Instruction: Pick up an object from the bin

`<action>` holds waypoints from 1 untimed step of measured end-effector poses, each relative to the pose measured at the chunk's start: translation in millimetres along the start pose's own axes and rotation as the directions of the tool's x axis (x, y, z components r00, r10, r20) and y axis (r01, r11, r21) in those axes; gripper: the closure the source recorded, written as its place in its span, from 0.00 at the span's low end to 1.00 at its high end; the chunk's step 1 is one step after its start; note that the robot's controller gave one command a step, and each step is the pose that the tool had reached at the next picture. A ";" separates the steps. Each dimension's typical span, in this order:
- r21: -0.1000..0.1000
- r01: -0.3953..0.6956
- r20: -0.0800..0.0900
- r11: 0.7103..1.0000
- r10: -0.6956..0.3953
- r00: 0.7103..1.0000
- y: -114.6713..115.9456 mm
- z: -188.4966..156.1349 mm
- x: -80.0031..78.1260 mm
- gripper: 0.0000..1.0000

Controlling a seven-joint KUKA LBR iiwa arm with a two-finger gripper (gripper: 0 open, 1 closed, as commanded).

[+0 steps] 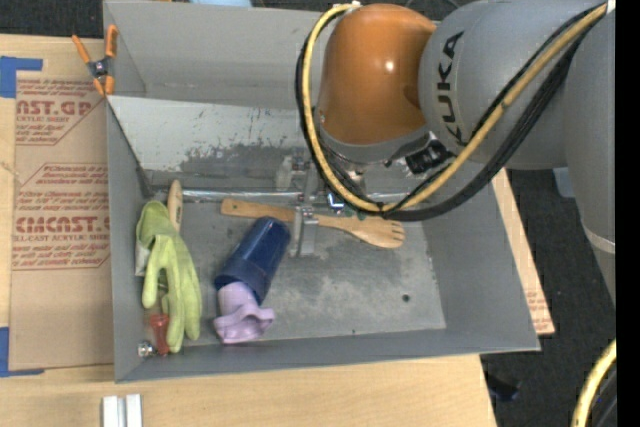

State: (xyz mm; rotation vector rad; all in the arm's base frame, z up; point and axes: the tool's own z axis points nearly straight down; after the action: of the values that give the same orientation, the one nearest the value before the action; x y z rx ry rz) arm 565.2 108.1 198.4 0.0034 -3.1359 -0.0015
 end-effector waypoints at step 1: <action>-0.001 -0.002 0.007 1.000 0.002 1.000 -0.7 -4.9 -1.3 0.00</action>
Offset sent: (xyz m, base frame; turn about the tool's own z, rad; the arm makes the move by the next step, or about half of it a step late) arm 0.0069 0.0120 -0.1284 -0.4181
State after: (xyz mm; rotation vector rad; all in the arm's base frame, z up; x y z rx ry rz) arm 566.5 107.5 203.3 0.0008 -3.1433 -0.0028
